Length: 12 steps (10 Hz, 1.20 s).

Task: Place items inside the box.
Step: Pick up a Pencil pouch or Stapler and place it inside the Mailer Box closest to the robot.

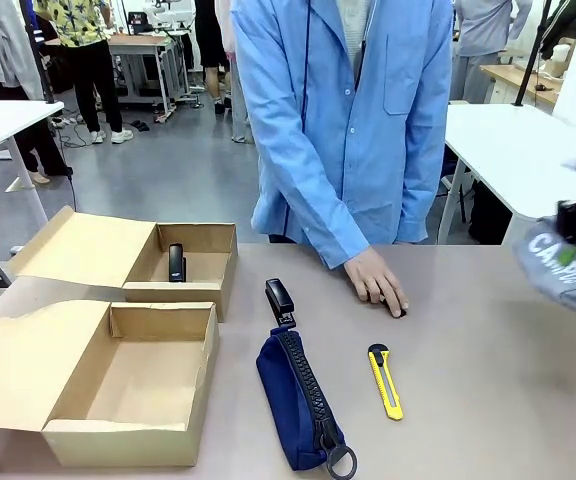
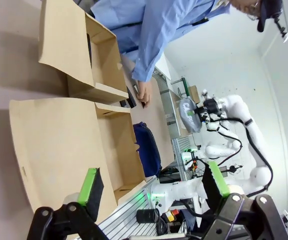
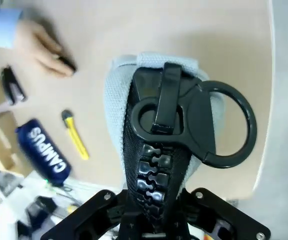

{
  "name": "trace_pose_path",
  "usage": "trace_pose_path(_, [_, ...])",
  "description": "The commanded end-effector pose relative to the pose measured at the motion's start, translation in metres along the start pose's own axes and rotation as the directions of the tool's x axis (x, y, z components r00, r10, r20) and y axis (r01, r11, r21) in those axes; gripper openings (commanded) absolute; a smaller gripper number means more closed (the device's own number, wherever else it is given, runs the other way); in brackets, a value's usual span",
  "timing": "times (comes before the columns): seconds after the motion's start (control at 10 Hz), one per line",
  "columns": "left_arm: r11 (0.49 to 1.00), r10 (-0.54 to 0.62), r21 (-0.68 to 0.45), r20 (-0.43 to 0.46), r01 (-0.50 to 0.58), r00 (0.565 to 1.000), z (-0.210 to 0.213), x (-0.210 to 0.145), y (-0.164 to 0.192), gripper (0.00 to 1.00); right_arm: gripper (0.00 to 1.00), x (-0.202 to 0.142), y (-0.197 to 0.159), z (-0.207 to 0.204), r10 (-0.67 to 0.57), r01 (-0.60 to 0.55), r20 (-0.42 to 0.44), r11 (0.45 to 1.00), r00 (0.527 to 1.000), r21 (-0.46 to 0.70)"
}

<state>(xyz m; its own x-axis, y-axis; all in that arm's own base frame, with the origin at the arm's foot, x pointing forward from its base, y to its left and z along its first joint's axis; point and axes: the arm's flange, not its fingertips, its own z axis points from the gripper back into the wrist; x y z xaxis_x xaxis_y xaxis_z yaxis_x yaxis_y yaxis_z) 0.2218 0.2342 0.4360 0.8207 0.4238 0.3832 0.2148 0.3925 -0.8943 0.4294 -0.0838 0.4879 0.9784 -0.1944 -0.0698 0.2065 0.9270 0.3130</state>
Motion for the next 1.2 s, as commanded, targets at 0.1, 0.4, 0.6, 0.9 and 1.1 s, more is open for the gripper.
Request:
trace_pose_path(0.1, [1.0, -0.017, -0.019, 0.009, 0.017, 1.0, 0.0, 0.001, -0.001, 1.0, 0.0, -0.068, -0.016, 0.009, -0.056, 0.042, 0.167, 0.995, 0.984, 0.088])
trace_pose_path(0.4, [1.0, -0.017, -0.019, 0.009, 0.017, 1.0, 0.0, 0.001, -0.001, 1.0, 0.05, -0.074, -0.019, 0.023, -0.098, 0.091, 0.096, 0.993, 0.991, 0.077])
trace_pose_path(0.6, [1.0, -0.017, -0.019, 0.009, 0.017, 1.0, 0.0, 0.001, -0.001, 1.0, 0.05, -0.045, -0.017, -0.002, -0.045, 0.052, -0.036, 0.972, 0.998, 0.23])
trace_pose_path(0.9, [1.0, -0.017, -0.019, 0.009, 0.017, 1.0, 0.0, 0.001, -0.001, 1.0, 0.05, -0.061, 0.104, -0.011, -0.361, 0.38, -0.118, 0.869, 0.925, 0.317])
trace_pose_path(1.1, [1.0, -0.017, -0.019, 0.009, 0.017, 1.0, 0.0, 0.001, -0.001, 1.0, 0.05, -0.112, 0.224, -0.046, -0.221, 0.256, -0.155, 0.929, 0.963, 0.267])
